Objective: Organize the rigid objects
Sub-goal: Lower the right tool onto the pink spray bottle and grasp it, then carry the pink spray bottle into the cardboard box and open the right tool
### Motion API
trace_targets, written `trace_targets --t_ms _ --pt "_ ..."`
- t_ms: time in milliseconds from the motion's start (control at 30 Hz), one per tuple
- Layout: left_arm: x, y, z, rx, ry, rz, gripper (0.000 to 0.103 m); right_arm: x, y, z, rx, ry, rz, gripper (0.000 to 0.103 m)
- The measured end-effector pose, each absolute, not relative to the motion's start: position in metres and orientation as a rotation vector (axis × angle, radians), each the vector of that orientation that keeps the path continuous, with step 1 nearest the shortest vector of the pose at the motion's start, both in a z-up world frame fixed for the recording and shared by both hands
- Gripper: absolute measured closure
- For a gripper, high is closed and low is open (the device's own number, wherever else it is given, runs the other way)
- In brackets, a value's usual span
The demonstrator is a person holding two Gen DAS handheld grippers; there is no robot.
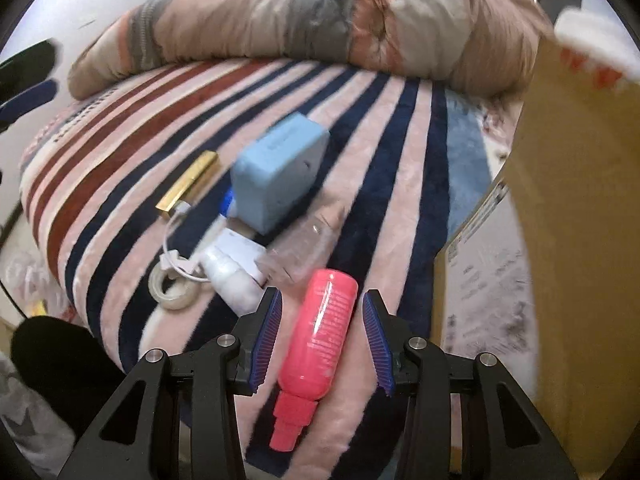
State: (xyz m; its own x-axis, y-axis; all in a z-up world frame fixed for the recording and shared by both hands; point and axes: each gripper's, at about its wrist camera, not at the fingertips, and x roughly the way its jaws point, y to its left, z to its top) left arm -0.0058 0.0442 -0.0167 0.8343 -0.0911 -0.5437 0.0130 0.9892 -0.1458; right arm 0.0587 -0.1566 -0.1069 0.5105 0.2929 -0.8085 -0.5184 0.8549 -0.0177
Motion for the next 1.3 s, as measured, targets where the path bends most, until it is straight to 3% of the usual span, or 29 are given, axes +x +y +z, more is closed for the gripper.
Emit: trace_targets --t_ms 333,400,467,800,900,967,1067,1133,1300 --pt "0.0 0.046 -0.022 -0.146 0.601 -0.062 0.0 0.064 -0.152 -0.137 -0.284 1.031 0.464 0.066" --pt "0.003 0.044 -0.024 -0.149 0.613 -0.089 0.0 0.062 -0.151 -0.144 -0.267 1.04 0.467 0.07" --pt "0.007 0.043 -0.028 -0.16 0.63 -0.137 0.001 0.059 -0.152 -0.142 -0.252 1.009 0.457 0.075" --pt "0.018 0.005 -0.041 -0.264 0.678 -0.53 0.002 0.005 -0.149 -0.062 -0.225 0.691 0.62 0.075" --pt "0.017 -0.015 -0.027 -0.262 0.671 -0.629 0.021 -0.009 -0.152 -0.037 -0.201 0.609 0.688 0.076" --pt "0.016 -0.029 -0.013 -0.274 0.66 -0.679 0.044 -0.016 -0.158 -0.023 -0.193 0.559 0.725 0.076" --pt "0.015 -0.044 0.009 -0.256 0.625 -0.683 0.065 -0.016 -0.171 -0.008 -0.187 0.499 0.738 0.076" --pt "0.014 -0.058 0.027 -0.225 0.604 -0.68 0.071 -0.014 -0.183 0.001 -0.166 0.474 0.735 0.076" --pt "0.015 -0.111 0.068 -0.097 0.553 -0.704 0.072 -0.012 -0.23 0.027 -0.076 0.405 0.718 0.076"
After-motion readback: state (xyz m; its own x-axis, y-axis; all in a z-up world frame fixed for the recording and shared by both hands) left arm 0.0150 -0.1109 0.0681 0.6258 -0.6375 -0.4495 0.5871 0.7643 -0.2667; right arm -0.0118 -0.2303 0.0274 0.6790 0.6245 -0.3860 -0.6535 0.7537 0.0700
